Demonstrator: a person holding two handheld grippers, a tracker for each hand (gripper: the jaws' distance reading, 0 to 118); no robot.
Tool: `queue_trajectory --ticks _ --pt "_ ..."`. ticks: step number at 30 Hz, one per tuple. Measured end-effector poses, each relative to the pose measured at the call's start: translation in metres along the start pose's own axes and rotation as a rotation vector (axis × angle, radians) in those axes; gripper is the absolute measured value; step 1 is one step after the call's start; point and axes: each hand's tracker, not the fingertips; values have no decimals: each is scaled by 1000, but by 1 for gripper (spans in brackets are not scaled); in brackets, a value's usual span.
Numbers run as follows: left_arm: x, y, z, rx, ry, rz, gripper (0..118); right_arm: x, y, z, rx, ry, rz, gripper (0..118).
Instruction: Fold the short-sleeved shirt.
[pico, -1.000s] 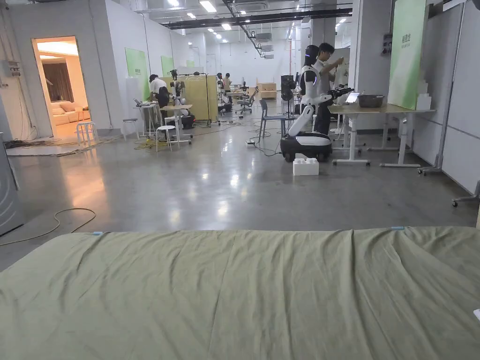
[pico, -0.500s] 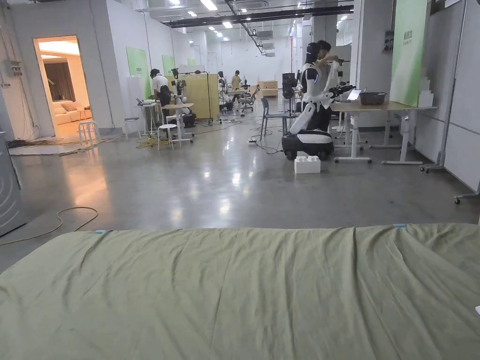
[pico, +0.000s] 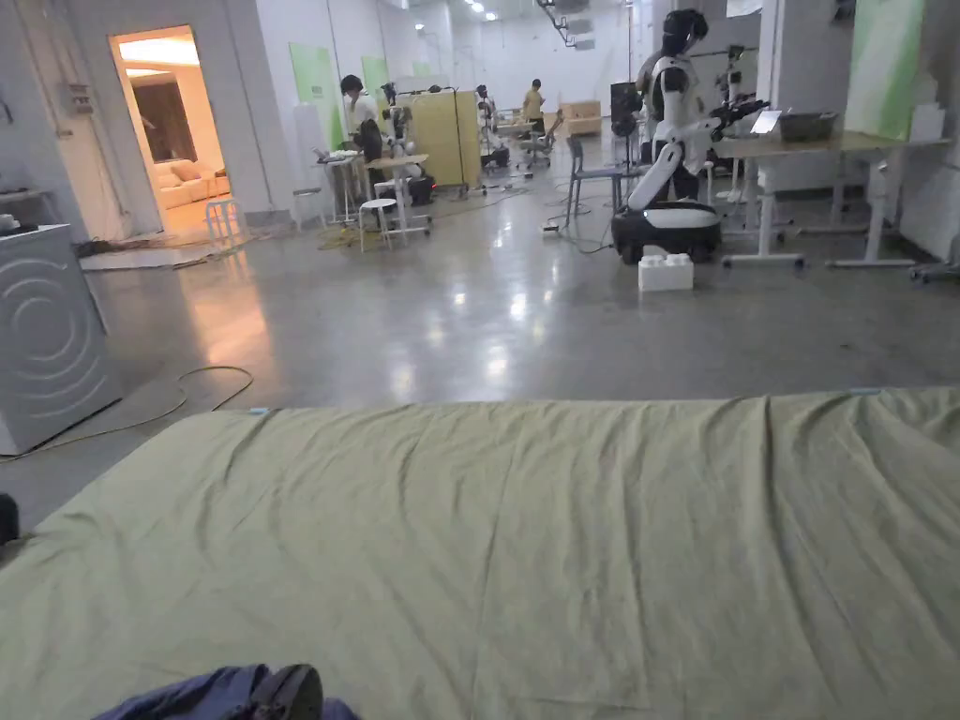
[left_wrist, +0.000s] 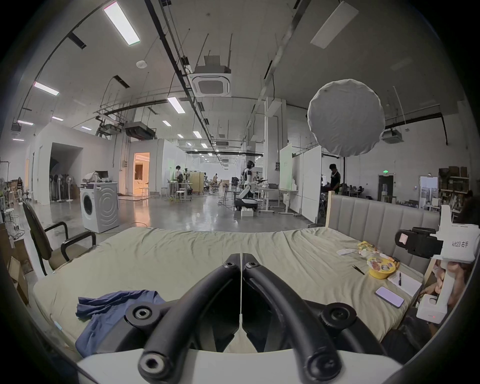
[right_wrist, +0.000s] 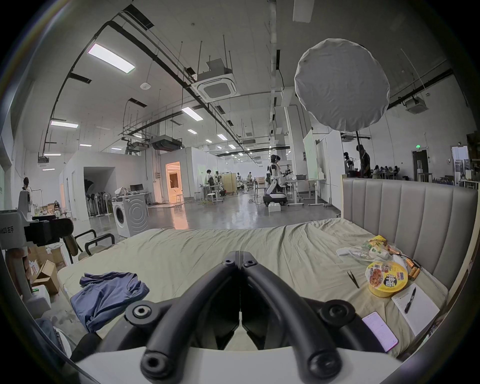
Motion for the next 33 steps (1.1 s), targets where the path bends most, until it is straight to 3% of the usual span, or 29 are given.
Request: queue_trajectory --ticks 3,6,8,10,14,16,21,23,26,27,28,29,33 --pt "-28 1 -4 -49 48 30 22 2 -10 -4 -45 -3 -1 0" --pt "-73 -16 -14 -149 -34 99 62 5 -22 -8 -103 5 -21 0" --pt "-103 -34 -31 -280 -33 97 68 6 -33 -13 -155 5 -47 0" --pt "-131 -62 -54 -430 58 57 95 5 -41 -19 -187 6 -60 0" --pt "-176 -121 -100 -543 77 68 96 0 -53 -30 -252 15 -57 0" --pt "-194 -153 -127 -573 28 75 96 -2 -57 -33 -278 13 -42 0" --pt "-237 -207 -186 -726 213 228 96 0 -61 -31 -320 -5 -16 0" --pt "-244 -224 -202 -797 222 221 93 3 -64 -31 -340 -24 -16 0" --pt "-238 -244 -211 -883 245 149 78 5 -68 -30 -367 -49 -23 0" --pt "-231 -238 -209 -835 235 126 66 6 -69 -29 -372 -52 -23 0" --pt "-228 -234 -210 -847 232 120 27 6 -71 -28 -375 -53 -23 0" --pt "-226 -230 -211 -845 231 101 3 6 -74 -27 -380 -54 -23 0" --pt "-228 -221 -222 -892 231 108 3 7 -77 -25 -407 -48 -36 0"
